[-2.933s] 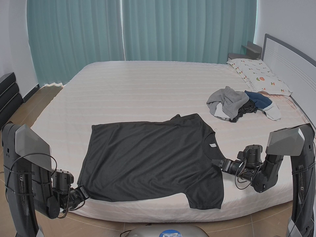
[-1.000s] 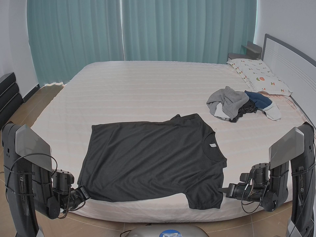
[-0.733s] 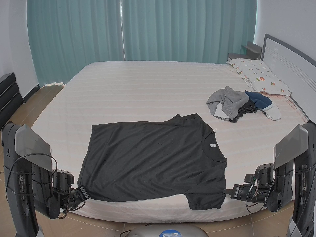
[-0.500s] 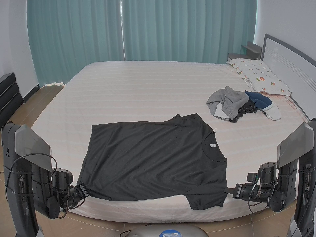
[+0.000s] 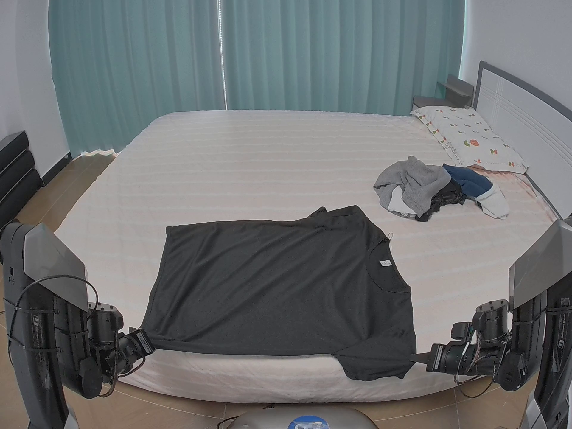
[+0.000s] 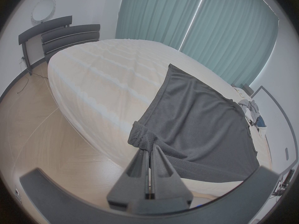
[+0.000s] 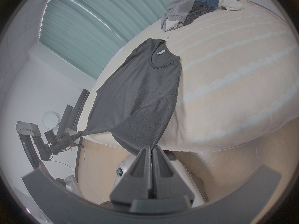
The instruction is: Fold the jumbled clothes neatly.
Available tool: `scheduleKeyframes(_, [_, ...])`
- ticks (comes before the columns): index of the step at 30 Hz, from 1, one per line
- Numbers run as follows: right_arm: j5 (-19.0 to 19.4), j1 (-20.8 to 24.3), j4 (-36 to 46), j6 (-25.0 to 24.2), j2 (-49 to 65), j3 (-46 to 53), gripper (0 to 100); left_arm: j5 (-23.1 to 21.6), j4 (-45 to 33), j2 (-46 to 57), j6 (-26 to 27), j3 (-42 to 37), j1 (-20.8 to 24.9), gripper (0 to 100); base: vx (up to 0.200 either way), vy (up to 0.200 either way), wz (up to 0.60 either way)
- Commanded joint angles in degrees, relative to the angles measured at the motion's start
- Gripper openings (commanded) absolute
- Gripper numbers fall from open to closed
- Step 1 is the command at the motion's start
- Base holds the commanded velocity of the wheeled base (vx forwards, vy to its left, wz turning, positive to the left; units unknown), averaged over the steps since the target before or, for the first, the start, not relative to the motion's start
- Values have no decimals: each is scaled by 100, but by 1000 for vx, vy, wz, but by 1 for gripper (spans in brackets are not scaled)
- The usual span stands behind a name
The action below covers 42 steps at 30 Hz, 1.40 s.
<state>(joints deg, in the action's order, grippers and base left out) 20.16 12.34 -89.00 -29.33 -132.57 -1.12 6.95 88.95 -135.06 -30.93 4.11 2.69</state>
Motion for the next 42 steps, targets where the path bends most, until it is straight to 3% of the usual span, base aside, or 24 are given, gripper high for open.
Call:
scheduleKeyframes(1, [-4,14,-56,-20,65,112,0,8,34,24,25,-33,-32,0,0,0,0])
scheduleKeyframes(12, [-21,41,691,94,513,112,0,-1,34,111,465,-226,-208,0,0,0,0])
scheduleKeyframes(26, [-12,120,1966,709,1040,112,0,17,-106,111,860,-393,-261,0,0,0,0])
scheduleKeyframes(35, [-21,120,2546,982,1287,112,0,26,-1741,955,1186,-384,-252,0,0,0,0])
scheduleKeyframes(42, [-21,120,3082,1184,1603,112,0,35,-2189,1025,1300,-384,-225,0,0,0,0])
